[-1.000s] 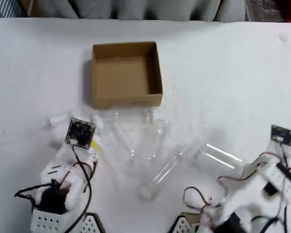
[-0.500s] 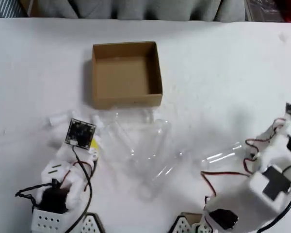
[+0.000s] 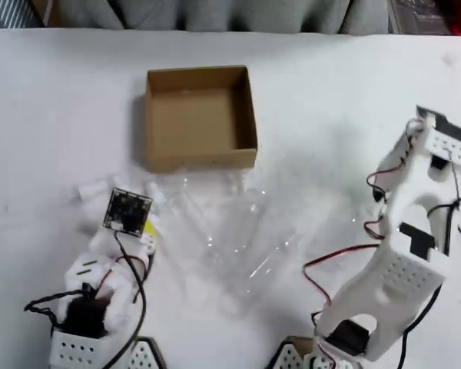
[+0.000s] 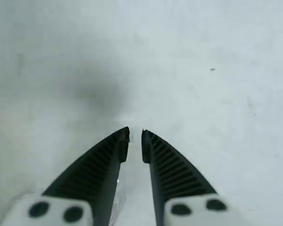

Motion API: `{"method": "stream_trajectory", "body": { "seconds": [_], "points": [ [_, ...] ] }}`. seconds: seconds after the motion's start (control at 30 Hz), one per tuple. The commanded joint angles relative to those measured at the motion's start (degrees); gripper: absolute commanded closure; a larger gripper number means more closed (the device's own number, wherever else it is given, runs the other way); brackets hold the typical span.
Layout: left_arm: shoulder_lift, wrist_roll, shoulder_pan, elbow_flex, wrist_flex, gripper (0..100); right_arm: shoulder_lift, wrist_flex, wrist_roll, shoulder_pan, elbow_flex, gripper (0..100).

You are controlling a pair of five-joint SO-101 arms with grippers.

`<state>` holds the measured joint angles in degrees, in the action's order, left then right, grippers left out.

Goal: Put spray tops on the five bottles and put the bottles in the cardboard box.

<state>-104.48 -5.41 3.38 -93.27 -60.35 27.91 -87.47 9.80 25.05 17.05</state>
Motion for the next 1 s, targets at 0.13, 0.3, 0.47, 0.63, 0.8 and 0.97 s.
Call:
{"method": "stream_trajectory", "body": {
  "seconds": [0.13,0.3,0.47,0.63,0.8,0.97],
  "points": [
    [-0.66,-0.88,-0.04,-1.05,3.08,98,-5.76,-11.47,-2.55,-1.98,7.82,97.3],
    [-0.66,-0.88,-0.04,-1.76,4.66,98,-17.63,-9.71,-4.22,-1.01,-7.65,91.8],
    [-0.66,-0.88,-0.04,-1.76,4.31,98,-32.31,-2.42,-5.27,2.07,-25.32,87.0],
    [-0.66,-0.88,-0.04,-1.85,4.31,98,-45.14,3.21,-5.71,5.32,-40.97,86.2],
    [-0.66,-0.88,-0.04,-1.85,4.22,98,-49.19,9.36,-16.35,2.42,-49.58,74.8],
    [-0.66,-0.88,-0.13,-1.85,4.22,98,-49.19,15.43,-19.34,0.4,-51.96,76.7]
  ]
}}
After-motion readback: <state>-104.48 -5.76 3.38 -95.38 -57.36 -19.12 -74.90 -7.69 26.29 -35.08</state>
